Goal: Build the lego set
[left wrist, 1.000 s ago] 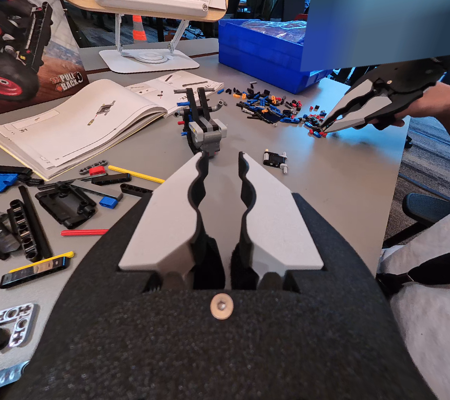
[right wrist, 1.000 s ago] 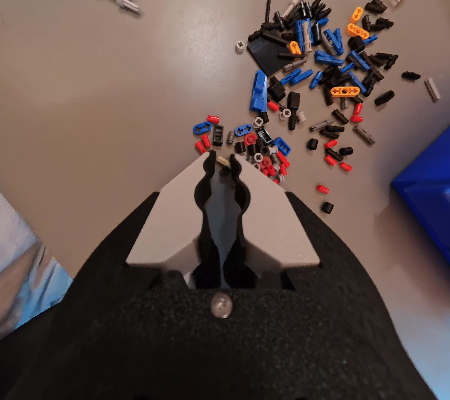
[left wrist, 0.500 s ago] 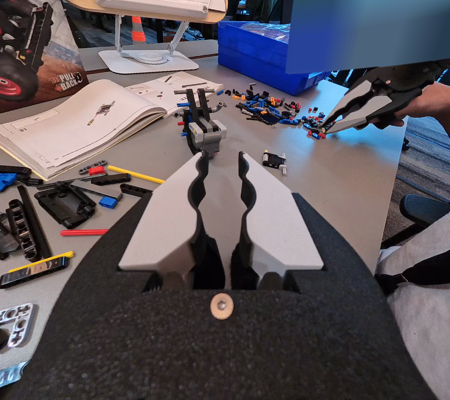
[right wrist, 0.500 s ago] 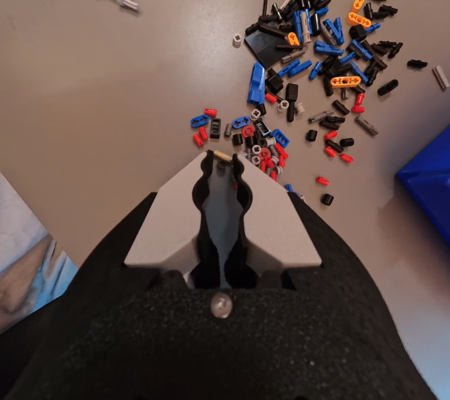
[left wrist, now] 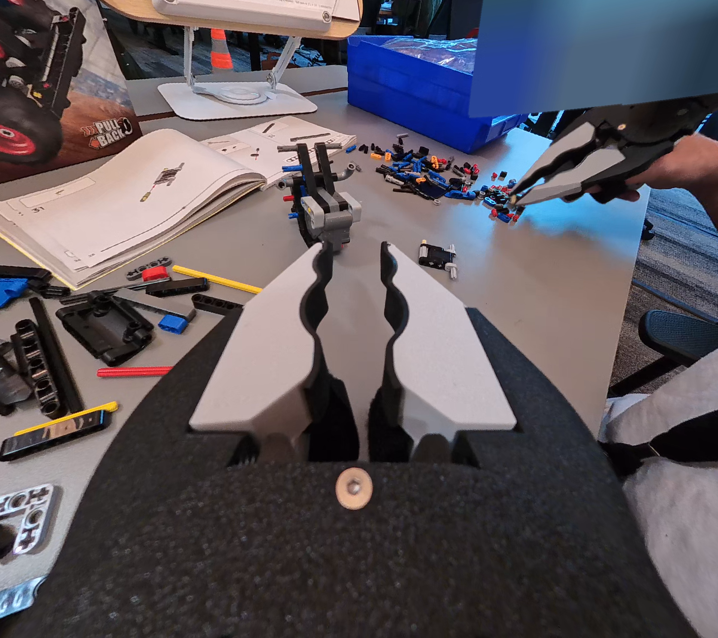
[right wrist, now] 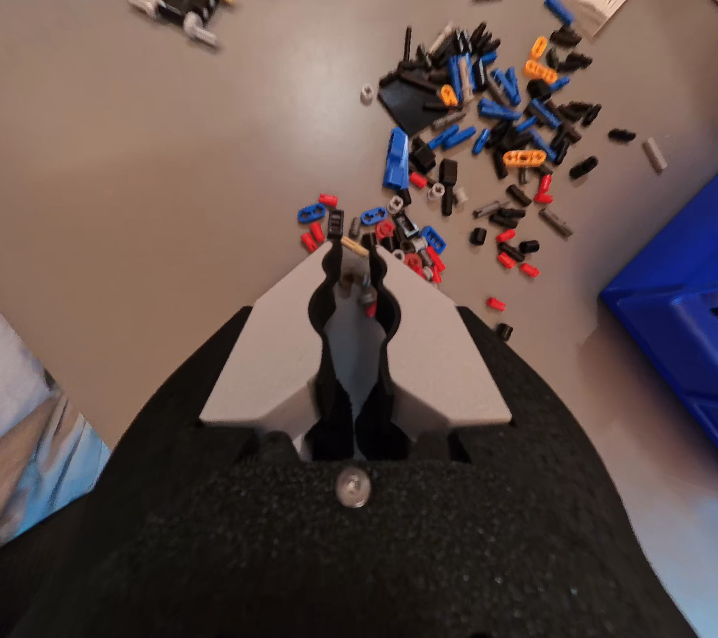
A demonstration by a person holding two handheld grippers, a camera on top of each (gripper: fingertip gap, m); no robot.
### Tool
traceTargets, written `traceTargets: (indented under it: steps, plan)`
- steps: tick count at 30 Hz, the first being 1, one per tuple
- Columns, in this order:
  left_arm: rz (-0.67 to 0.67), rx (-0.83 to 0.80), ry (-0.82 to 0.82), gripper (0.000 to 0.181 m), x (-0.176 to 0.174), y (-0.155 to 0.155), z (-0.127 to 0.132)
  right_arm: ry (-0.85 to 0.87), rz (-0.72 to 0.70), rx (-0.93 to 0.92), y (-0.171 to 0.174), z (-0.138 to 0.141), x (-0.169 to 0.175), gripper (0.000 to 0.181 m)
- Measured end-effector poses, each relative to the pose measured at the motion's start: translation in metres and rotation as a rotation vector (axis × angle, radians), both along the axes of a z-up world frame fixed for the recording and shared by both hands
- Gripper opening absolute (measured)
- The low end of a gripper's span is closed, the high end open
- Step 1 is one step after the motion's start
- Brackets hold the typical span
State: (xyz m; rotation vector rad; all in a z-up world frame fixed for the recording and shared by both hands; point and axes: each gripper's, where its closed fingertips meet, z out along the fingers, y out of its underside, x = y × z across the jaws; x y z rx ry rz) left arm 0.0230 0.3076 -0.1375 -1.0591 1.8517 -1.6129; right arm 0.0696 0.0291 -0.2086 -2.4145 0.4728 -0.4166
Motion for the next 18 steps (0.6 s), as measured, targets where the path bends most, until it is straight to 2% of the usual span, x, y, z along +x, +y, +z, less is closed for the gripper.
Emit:
traceTargets:
  steps: [2, 3, 5, 7, 10, 12, 15, 18]
  plan:
    - [-0.001, 0.002, 0.002, 0.022, 0.000, 0.000, 0.000, -0.026, 0.032, 0.071, 0.016, 0.015, -0.001, 0.013]
    - [-0.003, 0.003, 0.004, 0.022, 0.000, -0.001, -0.001, -0.032, 0.056, 0.115, 0.028, 0.023, -0.004, 0.007]
    - [-0.006, 0.008, 0.005, 0.022, 0.000, -0.001, -0.001, -0.020, 0.132, 0.207, 0.061, 0.033, -0.013, 0.007]
    - [-0.006, 0.010, -0.003, 0.022, -0.001, -0.002, -0.001, -0.004, 0.213, 0.233, 0.095, 0.030, -0.023, 0.007]
    - [-0.012, 0.010, -0.013, 0.022, -0.002, -0.002, 0.001, -0.092, 0.224, 0.085, 0.107, 0.011, -0.011, 0.007]
    - [-0.012, 0.004, -0.023, 0.022, -0.003, -0.002, 0.002, -0.043, 0.240, 0.126, 0.117, 0.014, -0.013, 0.007]
    - [-0.022, 0.007, -0.015, 0.022, -0.003, -0.003, 0.001, 0.052, 0.283, 0.258, 0.155, 0.030, -0.027, 0.006]
    - [-0.032, 0.016, -0.017, 0.022, -0.004, -0.005, 0.000, 0.058, 0.309, 0.265, 0.192, 0.024, -0.039, 0.006]
